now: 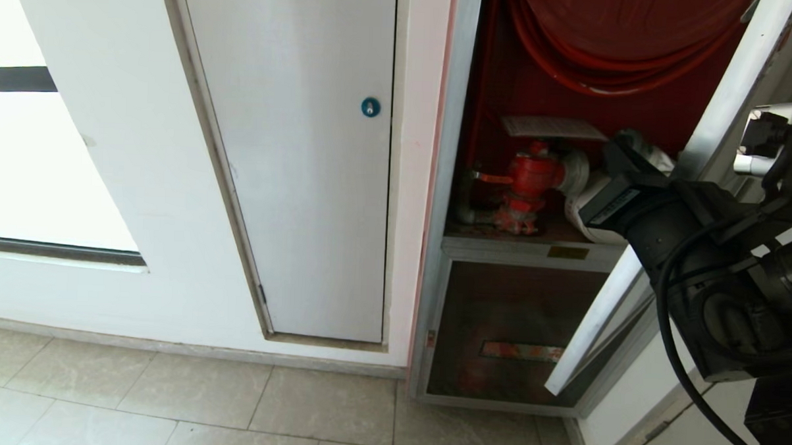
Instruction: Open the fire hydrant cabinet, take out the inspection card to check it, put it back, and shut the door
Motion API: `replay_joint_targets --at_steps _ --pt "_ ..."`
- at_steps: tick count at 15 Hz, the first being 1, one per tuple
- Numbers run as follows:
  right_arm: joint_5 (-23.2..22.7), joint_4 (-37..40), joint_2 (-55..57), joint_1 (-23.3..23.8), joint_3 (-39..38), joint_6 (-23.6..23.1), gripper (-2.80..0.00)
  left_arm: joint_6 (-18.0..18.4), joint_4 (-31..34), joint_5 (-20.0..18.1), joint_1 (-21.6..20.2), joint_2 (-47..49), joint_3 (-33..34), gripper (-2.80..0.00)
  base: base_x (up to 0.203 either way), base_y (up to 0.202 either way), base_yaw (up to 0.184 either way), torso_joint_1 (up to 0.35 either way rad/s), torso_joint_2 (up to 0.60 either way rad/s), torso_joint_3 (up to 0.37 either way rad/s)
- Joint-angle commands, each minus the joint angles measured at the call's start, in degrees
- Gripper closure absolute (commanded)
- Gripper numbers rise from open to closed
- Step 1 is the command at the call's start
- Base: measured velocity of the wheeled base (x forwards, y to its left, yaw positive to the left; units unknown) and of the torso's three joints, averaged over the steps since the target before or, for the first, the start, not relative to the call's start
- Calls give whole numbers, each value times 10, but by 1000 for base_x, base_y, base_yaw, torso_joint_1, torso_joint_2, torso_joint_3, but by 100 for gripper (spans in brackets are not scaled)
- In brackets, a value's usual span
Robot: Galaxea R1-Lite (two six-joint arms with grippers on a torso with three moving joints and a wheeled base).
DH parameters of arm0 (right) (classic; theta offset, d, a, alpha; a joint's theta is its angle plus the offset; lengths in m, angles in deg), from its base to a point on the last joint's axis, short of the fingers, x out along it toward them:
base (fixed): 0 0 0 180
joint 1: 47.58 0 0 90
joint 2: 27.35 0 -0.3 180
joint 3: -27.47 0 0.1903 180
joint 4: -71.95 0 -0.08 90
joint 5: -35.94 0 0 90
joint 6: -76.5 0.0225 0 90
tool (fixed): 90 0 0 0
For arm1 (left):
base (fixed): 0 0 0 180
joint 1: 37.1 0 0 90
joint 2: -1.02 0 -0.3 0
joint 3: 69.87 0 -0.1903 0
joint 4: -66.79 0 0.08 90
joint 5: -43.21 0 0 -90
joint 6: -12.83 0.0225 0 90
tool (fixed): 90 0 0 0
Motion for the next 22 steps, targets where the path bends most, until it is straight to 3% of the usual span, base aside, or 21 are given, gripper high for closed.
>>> replay_joint_targets --at_steps 1,22 --pt "2 -5 0 11 2 3 0 0 0 0 0 1 1 0 0 0 0 0 0 0" --pt "25 -5 -35 48 -11 8 0 0 0 0 0 1 1 0 0 0 0 0 0 0"
